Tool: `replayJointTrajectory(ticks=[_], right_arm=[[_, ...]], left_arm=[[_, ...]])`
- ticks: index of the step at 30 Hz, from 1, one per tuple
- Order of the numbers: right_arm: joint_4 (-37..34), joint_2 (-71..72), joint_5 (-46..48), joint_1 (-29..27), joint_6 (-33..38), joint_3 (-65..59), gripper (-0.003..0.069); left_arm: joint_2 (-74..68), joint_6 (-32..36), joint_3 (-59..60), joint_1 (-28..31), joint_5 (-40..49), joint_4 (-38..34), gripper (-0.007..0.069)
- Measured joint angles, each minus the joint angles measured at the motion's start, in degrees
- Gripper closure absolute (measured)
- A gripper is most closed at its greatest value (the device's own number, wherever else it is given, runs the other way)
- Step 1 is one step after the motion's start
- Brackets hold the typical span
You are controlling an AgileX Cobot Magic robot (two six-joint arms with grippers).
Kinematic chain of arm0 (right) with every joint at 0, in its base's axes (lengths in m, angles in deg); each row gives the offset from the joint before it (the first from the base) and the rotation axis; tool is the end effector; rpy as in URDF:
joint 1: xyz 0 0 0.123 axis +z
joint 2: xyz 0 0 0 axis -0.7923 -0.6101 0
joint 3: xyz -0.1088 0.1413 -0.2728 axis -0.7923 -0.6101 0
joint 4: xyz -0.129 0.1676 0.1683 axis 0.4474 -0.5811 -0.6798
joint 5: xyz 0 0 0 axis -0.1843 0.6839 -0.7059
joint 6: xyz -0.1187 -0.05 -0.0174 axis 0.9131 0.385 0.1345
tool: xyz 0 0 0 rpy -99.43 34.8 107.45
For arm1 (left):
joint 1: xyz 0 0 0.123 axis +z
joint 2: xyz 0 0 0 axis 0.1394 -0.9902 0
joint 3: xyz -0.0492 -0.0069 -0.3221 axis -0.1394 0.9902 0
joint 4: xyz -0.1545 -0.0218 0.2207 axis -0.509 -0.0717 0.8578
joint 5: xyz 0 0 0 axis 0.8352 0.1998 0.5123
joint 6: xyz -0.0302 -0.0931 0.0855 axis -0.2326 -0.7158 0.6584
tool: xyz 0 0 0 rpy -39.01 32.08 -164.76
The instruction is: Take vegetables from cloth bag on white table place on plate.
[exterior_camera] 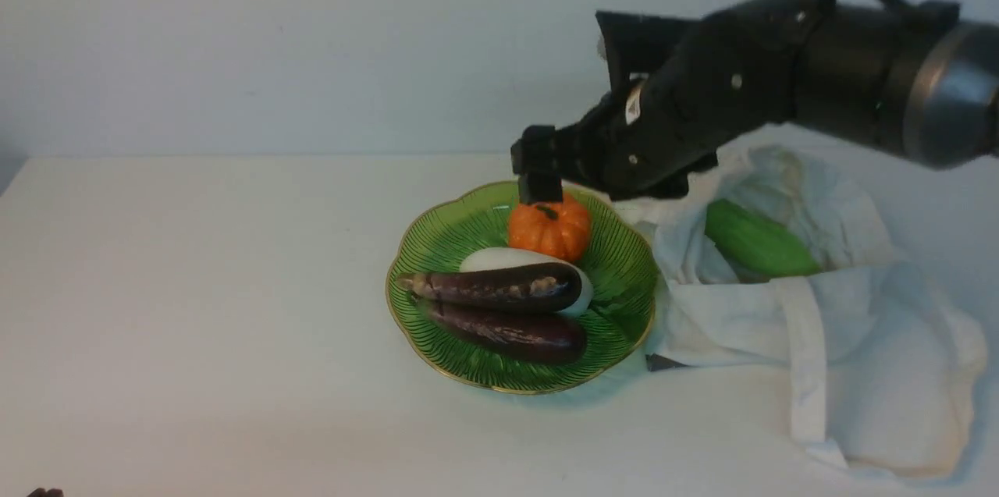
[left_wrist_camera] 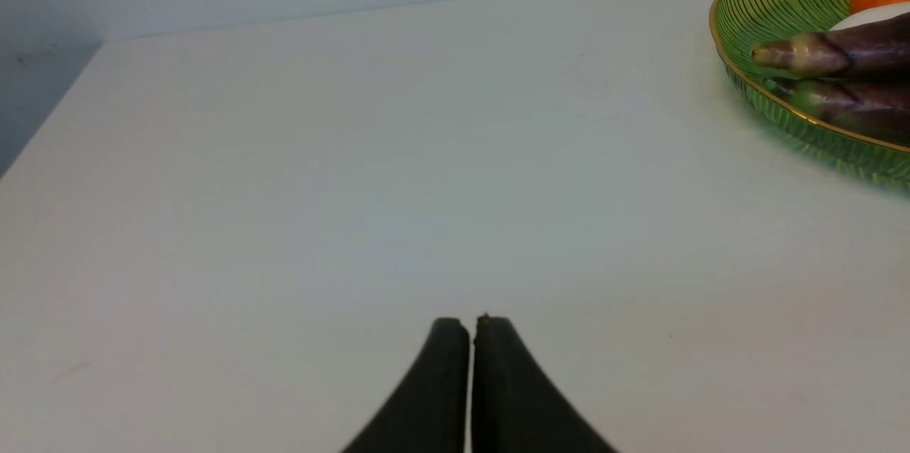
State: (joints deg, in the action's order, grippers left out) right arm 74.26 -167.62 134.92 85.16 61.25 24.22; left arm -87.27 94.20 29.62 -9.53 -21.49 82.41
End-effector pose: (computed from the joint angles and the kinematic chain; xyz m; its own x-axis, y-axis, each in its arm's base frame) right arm 0.3847 0.2476 0.3102 -0.8367 -0.1613 -0.5234 -0.2908 0.9406 0.1750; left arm 0.0673 -0.0042 0.1582 -0.2922 0.0681 -0.9539 0.0619 0.9967 0.0522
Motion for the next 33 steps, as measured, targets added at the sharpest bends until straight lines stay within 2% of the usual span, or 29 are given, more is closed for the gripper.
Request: replayJointTrajectory(ticks=[1,3,6,9,15,17,18,19,22,26,29,31,33], right_arm=[[0.0,0.2,1.4,0.0,0.9,1.2,0.0022],[1.8,1.5,10.5,0.0,6.8,8.9,0.0064],[3.0,3.1,18.8,0.0,13.9,17.2,0.0128],[3.6,5.9,21.1,0.0,18.9,23.8,0.0211],[2.0,13.1,22.7,0.0,20.2,24.7,0.0376],[1.0,18.0,22.8,0.0,20.2,23.3,0.0465],[1.0,18.9,22.8,0.0,20.2,23.1,0.0479],[0.4,22.8,22.9,0.0,20.2,21.2,0.0532],[0.0,31.4,23.0,0.1,20.2,17.0,0.0612],[0.0,42.1,23.1,0.1,20.1,10.4,0.0663],[0.0,49.8,23.1,0.1,19.8,4.5,0.0671],[0.0,56.9,22.8,0.1,19.8,-3.3,0.0673],[0.0,63.9,18.4,0.1,19.8,-13.1,0.0673]], left_arm=[[0.0,0.0,0.0,0.0,0.0,0.0,0.0629],[0.0,0.0,0.0,0.0,0.0,0.0,0.0629],[0.0,0.0,0.0,0.0,0.0,0.0,0.0629],[0.0,0.0,0.0,0.0,0.0,0.0,0.0629],[0.0,0.0,0.0,0.0,0.0,0.0,0.0629],[0.0,0.0,0.0,0.0,0.0,0.0,0.0629],[0.0,0.0,0.0,0.0,0.0,0.0,0.0629],[0.0,0.0,0.0,0.0,0.0,0.0,0.0629],[0.0,0.0,0.0,0.0,0.0,0.0,0.0629],[0.0,0.0,0.0,0.0,0.0,0.0,0.0629],[0.0,0.0,0.0,0.0,0.0,0.0,0.0629],[0.0,0.0,0.0,0.0,0.0,0.0,0.0629],[0.0,0.0,0.0,0.0,0.0,0.0,0.0629]])
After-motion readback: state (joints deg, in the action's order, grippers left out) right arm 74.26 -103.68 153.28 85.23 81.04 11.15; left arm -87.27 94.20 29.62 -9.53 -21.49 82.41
